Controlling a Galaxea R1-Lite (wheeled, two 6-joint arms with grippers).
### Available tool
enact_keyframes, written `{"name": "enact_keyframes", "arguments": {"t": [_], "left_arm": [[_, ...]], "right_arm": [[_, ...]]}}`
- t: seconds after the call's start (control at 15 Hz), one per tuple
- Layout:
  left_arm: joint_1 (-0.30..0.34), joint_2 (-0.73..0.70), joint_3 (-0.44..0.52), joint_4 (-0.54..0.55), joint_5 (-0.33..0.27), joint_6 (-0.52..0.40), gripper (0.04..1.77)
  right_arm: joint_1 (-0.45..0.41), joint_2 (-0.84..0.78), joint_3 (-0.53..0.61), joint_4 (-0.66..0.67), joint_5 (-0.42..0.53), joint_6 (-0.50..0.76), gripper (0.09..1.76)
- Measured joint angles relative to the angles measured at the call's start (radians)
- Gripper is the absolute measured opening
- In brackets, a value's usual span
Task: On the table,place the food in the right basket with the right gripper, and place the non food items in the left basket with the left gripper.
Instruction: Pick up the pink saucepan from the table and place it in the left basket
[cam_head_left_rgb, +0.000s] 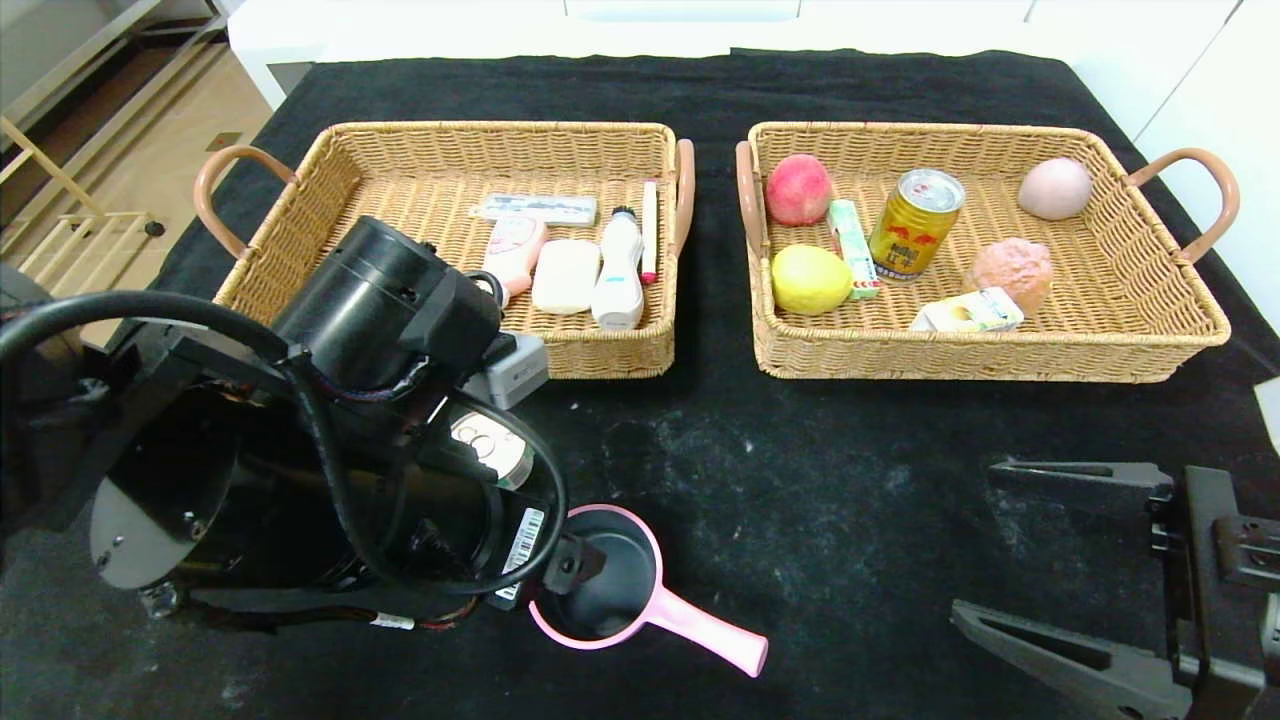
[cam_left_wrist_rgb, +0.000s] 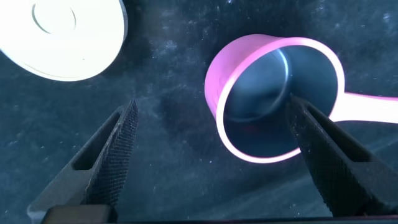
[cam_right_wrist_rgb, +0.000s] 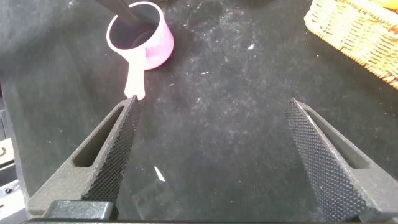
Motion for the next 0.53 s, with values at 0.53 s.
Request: {"name": "enact_keyframes", "arguments": {"t": [0.53], "left_arm": [[-0.028,0.044,0.014,0.019,-0.001,-0.011,1.72]], "right_arm": [[0.000,-0.009,0.000,-0.002,0.000,0.000,1.71]]}}
